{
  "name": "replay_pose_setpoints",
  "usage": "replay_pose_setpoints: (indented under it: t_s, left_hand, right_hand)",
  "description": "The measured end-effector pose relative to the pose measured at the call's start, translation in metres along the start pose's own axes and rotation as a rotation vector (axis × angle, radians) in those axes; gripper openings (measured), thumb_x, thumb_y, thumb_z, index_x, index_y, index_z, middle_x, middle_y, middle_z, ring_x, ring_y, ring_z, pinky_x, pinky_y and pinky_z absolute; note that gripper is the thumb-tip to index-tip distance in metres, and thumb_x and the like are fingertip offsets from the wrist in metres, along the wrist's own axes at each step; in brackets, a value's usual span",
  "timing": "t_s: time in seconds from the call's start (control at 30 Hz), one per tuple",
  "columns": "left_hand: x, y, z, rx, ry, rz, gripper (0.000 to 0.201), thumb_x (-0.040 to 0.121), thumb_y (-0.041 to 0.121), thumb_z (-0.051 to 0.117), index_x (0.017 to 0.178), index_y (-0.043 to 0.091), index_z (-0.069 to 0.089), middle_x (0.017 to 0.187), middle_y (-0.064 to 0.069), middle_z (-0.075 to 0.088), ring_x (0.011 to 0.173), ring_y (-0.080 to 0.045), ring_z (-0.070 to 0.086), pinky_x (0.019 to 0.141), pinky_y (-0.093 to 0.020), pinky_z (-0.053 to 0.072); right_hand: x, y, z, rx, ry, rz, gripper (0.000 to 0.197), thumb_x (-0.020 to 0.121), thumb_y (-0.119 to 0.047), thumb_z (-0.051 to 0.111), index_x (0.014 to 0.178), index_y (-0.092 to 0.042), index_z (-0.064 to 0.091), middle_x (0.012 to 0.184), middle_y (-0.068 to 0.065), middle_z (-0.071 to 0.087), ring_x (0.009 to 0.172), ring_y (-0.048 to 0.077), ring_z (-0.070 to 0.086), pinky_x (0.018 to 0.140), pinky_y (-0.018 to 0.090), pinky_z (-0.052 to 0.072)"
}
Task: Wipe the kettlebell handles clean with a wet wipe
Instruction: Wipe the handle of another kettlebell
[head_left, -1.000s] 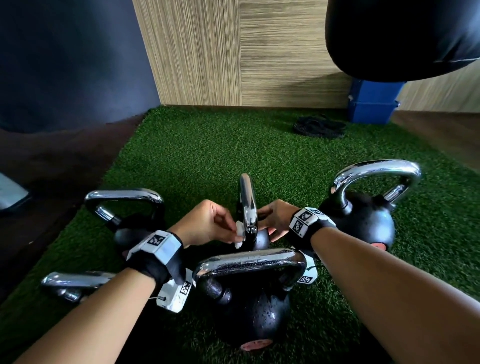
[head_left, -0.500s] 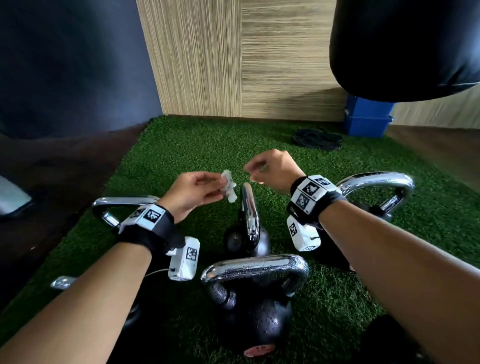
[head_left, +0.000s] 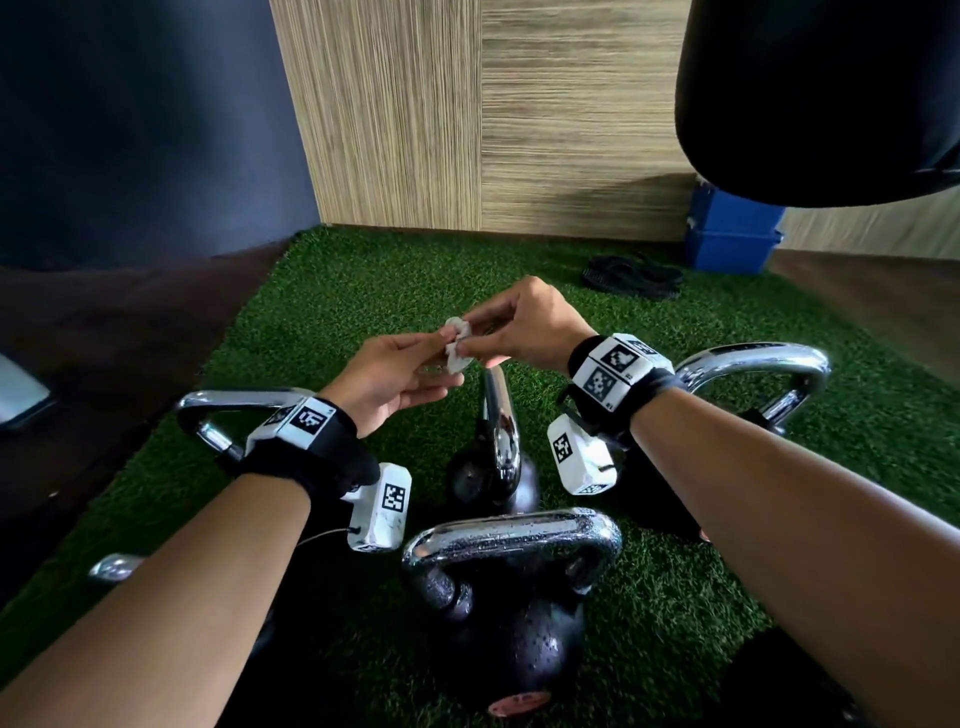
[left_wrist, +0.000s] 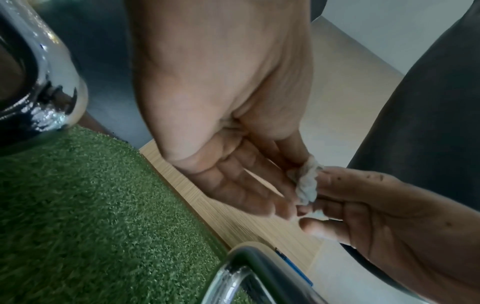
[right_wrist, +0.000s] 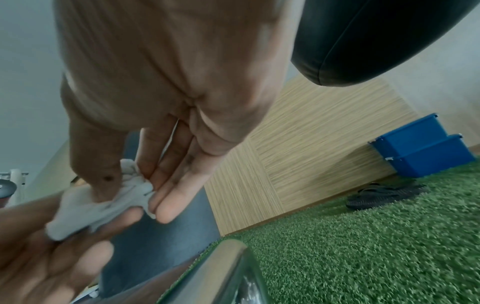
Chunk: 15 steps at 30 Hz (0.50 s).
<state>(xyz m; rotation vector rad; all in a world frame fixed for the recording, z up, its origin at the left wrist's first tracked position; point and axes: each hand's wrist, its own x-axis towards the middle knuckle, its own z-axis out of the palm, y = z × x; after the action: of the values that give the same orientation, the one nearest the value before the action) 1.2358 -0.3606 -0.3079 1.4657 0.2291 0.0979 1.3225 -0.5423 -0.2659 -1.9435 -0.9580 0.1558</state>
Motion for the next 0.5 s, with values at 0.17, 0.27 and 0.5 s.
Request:
replay_pose_setpoints:
  t_s: [0.17,0.27,0.5]
  left_hand:
    - [0.004,-0.011,-0.008,0.448,-0.089,-0.015,0.036,0.090,0.012,0.076,0.122,0.028,0.072,0.129,-0.001,0.072,0.104,-0.019,0.074,0.081,-0.030,0.059]
    - [0.003,-0.038,-0.002,1.095,-0.204,-0.017,0.100,0.073,0.028,0.092,0.157,0.020,0.037,0.160,0.001,0.043,0.143,-0.022,0.047,0.114,-0.032,0.037]
    - [0.001,-0.100,0.042,1.187,-0.442,0.005,0.118,0.070,0.075,0.076,0.144,-0.006,0.032,0.141,-0.024,0.052,0.116,-0.031,0.061,0.107,-0.045,0.048]
  right_hand:
    - [-0.004,0.024,-0.008,0.077,0.138,0.147,0.012,0.079,-0.013,0.084,0.090,-0.014,0.079,0.081,-0.002,0.079,0.073,0.019,0.077,0.061,0.023,0.062]
    - [-0.010,0.046,-0.009,0.105,0.196,0.331,0.012,0.081,-0.010,0.082,0.092,-0.007,0.078,0.083,0.007,0.079,0.082,0.029,0.077,0.071,0.038,0.065]
    - [-0.018,0.087,0.005,-0.058,0.125,0.573,0.021,0.080,-0.022,0.081,0.087,-0.002,0.078,0.080,0.013,0.078,0.078,0.028,0.078,0.079,0.044,0.064]
